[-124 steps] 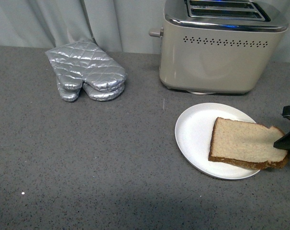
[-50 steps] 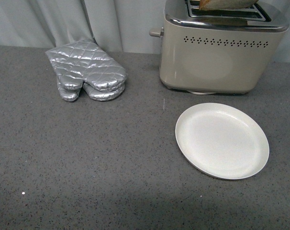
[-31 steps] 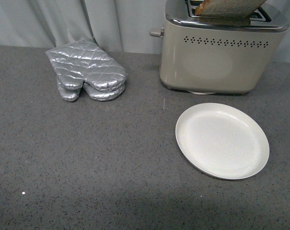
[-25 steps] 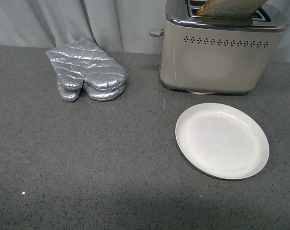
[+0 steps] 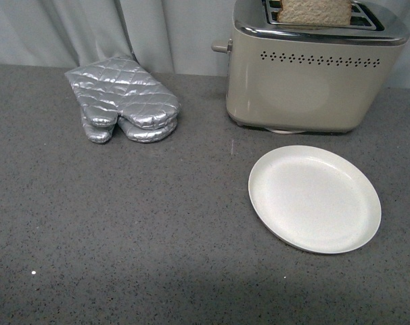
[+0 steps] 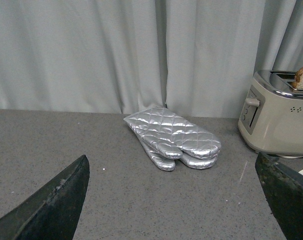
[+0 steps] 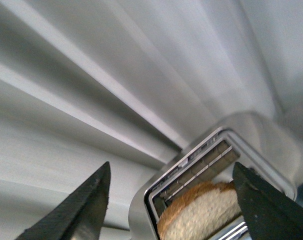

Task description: Put bread into toaster

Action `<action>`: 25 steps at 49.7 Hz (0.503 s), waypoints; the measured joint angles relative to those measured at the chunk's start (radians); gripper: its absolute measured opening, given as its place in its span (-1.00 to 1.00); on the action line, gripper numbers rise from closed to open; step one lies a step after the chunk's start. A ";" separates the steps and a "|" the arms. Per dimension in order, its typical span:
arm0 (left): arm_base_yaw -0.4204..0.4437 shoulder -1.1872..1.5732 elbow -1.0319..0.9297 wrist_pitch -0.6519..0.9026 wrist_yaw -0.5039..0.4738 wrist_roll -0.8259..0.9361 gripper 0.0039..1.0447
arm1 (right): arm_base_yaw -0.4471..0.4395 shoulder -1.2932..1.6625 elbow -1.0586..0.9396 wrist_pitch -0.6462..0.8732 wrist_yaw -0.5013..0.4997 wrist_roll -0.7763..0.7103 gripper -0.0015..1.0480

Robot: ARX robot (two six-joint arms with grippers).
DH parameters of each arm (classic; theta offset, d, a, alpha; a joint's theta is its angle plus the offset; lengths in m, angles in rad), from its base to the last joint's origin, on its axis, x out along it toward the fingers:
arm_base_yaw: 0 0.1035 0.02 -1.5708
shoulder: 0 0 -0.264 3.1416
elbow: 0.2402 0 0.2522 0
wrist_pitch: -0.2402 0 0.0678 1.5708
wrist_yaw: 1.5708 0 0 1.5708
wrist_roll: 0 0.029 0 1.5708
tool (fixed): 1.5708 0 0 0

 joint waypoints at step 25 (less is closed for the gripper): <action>0.000 0.000 0.000 0.000 0.000 0.000 0.88 | -0.090 -0.447 -0.737 0.586 -0.267 -0.821 -0.05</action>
